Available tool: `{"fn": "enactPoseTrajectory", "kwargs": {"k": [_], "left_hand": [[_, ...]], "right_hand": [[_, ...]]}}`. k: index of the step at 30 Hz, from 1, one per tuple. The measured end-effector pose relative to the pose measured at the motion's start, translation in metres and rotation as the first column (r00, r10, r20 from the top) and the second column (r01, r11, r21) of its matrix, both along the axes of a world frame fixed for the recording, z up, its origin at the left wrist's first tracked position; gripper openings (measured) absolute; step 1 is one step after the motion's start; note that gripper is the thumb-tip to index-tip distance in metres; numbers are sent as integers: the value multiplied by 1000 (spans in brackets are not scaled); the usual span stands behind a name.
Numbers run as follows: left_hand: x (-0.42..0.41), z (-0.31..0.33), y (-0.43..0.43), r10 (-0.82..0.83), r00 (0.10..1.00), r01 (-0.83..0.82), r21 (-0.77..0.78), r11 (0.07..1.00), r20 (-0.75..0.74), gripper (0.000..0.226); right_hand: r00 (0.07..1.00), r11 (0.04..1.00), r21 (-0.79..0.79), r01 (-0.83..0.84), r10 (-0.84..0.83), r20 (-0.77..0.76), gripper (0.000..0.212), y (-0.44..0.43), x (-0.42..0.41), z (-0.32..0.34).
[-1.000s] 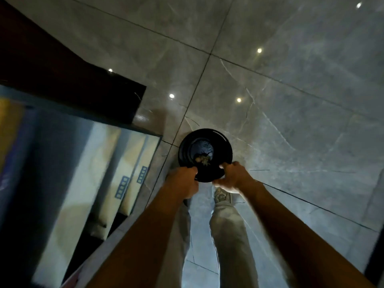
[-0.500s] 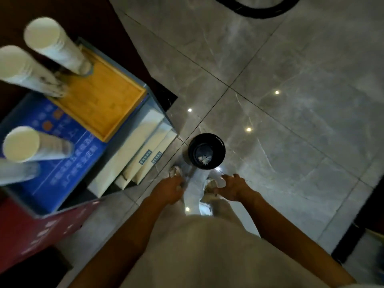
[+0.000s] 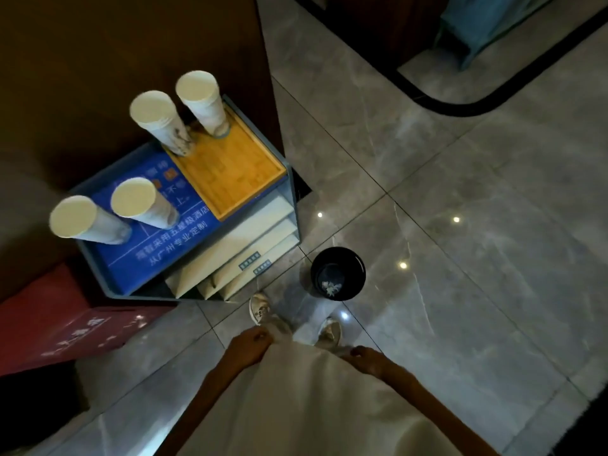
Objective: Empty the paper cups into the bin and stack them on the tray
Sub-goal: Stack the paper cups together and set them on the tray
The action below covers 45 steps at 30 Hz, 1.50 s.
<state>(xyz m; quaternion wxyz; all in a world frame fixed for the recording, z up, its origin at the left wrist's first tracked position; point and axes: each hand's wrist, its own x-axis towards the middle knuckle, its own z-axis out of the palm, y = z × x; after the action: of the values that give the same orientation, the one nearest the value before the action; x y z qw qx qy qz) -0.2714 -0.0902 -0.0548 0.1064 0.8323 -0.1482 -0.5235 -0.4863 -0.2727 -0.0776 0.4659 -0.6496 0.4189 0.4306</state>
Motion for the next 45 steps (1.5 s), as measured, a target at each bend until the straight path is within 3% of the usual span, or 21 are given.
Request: {"fn": "enactPoseTrajectory", "kwargs": {"k": [6,10,14,19,21,24,28,33,40,45], "left_hand": [[26,0,5,4,996,1,58,998,-94,33],[52,3,13,1,994,11,104,995,-110,37],[82,19,22,36,992,-35,14,999,-120,34],[123,55,23,89,992,-101,-145,984,-87,52],[141,69,22,74,997,-81,-245,966,-38,40],[171,90,21,6,997,23,-351,936,82,36],[209,123,12,-1,980,97,-468,878,201,41],[253,166,-8,-6,922,255,-595,762,387,55],[327,212,-48,67,825,343,-591,730,561,48],[373,222,-78,61,781,342,-508,791,622,53]], "right_hand": [[986,983,79,-166,166,1,58,-7,39,2],[993,993,31,-113,114,-24,42,-9,71,-7],[993,993,-38,-112,113,17,39,-9,109,2],[972,989,-89,-118,134,195,32,-18,182,39],[937,979,-145,-143,182,298,30,-23,217,59],[910,986,-164,-36,100,402,32,-33,269,86],[864,978,-207,-7,110,490,39,-48,335,116],[799,934,-345,-88,273,536,53,-72,403,147],[730,852,-515,-98,413,544,56,-101,473,180],[685,808,-588,-43,452,571,54,-119,509,192]]}}
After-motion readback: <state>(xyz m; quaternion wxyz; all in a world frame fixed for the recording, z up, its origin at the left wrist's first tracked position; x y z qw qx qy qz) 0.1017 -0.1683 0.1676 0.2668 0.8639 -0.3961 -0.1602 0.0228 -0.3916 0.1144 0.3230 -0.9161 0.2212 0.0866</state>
